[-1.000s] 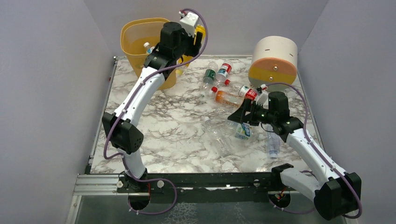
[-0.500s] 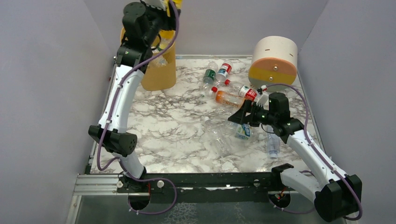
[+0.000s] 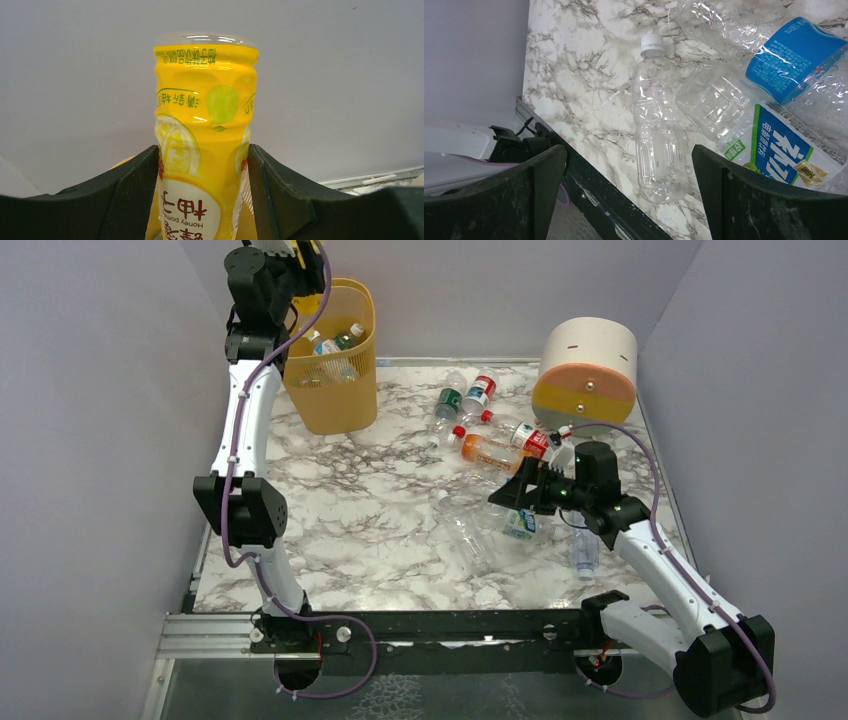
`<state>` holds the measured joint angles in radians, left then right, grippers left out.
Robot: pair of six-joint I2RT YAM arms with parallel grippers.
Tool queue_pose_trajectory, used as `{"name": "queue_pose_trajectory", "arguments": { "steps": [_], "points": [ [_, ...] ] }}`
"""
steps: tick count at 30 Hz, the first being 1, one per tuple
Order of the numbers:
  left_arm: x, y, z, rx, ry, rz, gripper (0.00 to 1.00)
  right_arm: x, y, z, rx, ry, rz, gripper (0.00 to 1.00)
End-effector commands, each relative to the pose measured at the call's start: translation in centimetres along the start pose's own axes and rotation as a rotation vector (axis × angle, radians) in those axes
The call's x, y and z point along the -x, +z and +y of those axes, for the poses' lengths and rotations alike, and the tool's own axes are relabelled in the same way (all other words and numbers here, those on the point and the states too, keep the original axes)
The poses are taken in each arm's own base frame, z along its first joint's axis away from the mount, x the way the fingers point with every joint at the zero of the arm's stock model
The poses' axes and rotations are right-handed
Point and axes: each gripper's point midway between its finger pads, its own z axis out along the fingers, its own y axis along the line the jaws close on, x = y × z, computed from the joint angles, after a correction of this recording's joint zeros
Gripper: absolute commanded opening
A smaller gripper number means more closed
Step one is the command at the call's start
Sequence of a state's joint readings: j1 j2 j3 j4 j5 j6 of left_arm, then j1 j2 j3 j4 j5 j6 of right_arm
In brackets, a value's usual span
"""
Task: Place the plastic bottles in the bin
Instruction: Place the plastic bottle in the trash bin.
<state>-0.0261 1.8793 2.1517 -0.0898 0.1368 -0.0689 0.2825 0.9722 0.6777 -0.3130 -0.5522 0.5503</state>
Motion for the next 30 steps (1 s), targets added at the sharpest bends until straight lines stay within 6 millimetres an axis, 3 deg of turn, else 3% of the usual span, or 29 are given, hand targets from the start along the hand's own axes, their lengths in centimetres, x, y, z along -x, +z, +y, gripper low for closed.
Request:
{"name": "queue_pose_trajectory", "arguments": {
  "steps": [1, 9, 13, 15, 18, 23, 26, 30],
  "points": [
    [-1.0, 0.6, 2.5, 0.023, -0.016, -0.03, 0.64, -0.6, 0.0, 0.1, 0.013, 0.008, 0.02, 1.0],
    [-7.2, -0.3, 3.7, 0.059, -0.047, 0.122, 0.68, -0.7, 0.6, 0.0, 0.024, 0.012, 0.029, 1.0],
    [-10.2, -1.5, 3.6, 0.066, -0.092, 0.189, 0.86, -0.6, 0.6, 0.1, 0.032, 0.012, 0.027, 0.99],
    [-10.7, -2.0, 3.4, 0.066, -0.108, 0.197, 0.92, -0.8, 0.6, 0.1, 0.032, 0.012, 0.03, 0.99],
    [-10.1, -2.8, 3.0, 0.06, -0.124, 0.197, 0.99, -0.9, 0.4, 0.0, 0.031, 0.009, 0.032, 1.0],
    [-6.8, -4.8, 0.6, -0.019, -0.179, 0.217, 0.99, -0.9, 0.2, 0.2, 0.035, 0.01, 0.024, 1.0],
    [-4.5, -7.9, -1.7, -0.096, -0.226, 0.225, 0.99, -0.7, 0.2, 0.4, 0.045, 0.006, 0.019, 1.0],
    [-4.1, -13.2, -4.2, -0.161, -0.287, 0.266, 0.99, -0.4, 0.4, 0.4, 0.042, -0.002, 0.02, 1.0]
  ]
}}
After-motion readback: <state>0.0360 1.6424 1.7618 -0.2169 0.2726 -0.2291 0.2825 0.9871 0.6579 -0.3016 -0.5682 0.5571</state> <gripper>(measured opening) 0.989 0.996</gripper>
